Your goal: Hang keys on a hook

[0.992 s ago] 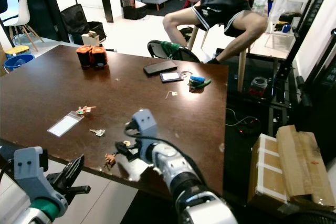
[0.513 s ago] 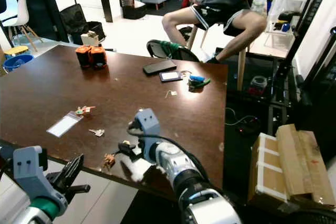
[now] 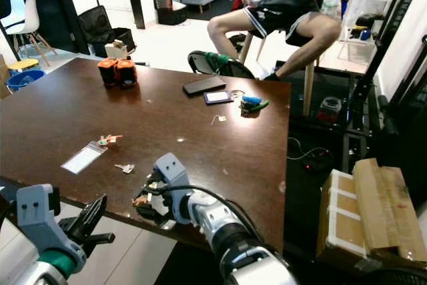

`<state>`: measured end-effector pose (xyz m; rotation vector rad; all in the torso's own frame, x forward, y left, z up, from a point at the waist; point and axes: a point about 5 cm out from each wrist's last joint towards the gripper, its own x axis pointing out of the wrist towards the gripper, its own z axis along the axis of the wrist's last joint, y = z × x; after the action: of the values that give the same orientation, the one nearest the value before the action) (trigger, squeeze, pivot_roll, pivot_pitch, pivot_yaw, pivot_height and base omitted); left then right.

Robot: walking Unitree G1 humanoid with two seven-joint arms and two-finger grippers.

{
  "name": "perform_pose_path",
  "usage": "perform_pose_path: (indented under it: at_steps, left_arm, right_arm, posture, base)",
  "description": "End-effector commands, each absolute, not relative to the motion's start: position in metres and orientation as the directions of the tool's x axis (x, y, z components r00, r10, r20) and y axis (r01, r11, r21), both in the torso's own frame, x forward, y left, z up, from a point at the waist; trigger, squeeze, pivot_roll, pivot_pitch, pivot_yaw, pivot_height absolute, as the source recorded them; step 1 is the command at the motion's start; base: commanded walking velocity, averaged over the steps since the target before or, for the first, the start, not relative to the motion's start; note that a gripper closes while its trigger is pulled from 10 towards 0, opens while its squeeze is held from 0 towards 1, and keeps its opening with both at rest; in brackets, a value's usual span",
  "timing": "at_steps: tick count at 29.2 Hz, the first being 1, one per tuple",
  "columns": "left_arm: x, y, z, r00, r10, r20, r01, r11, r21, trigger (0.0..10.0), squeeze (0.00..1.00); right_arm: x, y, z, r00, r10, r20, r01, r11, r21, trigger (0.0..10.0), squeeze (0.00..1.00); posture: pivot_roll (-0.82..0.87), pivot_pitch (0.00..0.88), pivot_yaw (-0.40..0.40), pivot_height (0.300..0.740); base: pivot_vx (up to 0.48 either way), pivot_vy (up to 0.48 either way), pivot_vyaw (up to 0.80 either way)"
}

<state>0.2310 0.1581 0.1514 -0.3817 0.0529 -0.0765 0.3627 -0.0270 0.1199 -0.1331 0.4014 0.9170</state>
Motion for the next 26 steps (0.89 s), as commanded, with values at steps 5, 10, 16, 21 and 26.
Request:
perform_pose_path:
  at_steps: [5,10,16,21,26]
  left_arm:
    - [0.226,0.159,0.147,0.995,-0.078,-0.069,0.046,0.924,-0.379,10.0,0.00]
    - [0.222,0.157,0.142,0.992,-0.082,-0.095,0.040,0.924,-0.380,10.0,0.00]
    - [0.221,0.159,0.142,0.992,-0.076,-0.100,0.032,0.924,-0.381,10.0,0.00]
    - [0.219,0.159,0.142,0.992,-0.073,-0.103,0.028,0.923,-0.384,10.0,0.00]
    - [0.219,0.158,0.142,0.992,-0.073,-0.106,0.026,0.922,-0.385,10.0,0.00]
  right_arm:
    - [0.361,-0.027,0.113,0.552,0.724,-0.413,-0.763,0.639,0.099,10.0,0.00]
    - [0.365,-0.027,0.119,0.600,0.704,-0.379,-0.714,0.685,0.143,10.0,0.00]
    - [0.360,-0.023,0.112,0.559,0.712,-0.425,-0.765,0.641,0.067,10.0,0.00]
    - [0.356,-0.016,0.112,0.539,0.733,-0.414,-0.786,0.615,0.067,10.0,0.00]
    - [0.355,-0.011,0.111,0.530,0.738,-0.417,-0.793,0.606,0.063,10.0,0.00]
  posture:
    - [0.03,0.096,0.144,0.740]
    - [0.03,0.116,0.150,0.740]
    - [0.03,0.125,0.149,0.740]
    - [0.04,0.133,0.149,0.740]
    - [0.04,0.133,0.149,0.740]
  base:
    - [0.000,0.000,0.00]
    - [0.000,0.000,0.00]
    - [0.000,0.000,0.00]
    - [0.000,0.000,0.00]
    - [0.000,0.000,0.00]
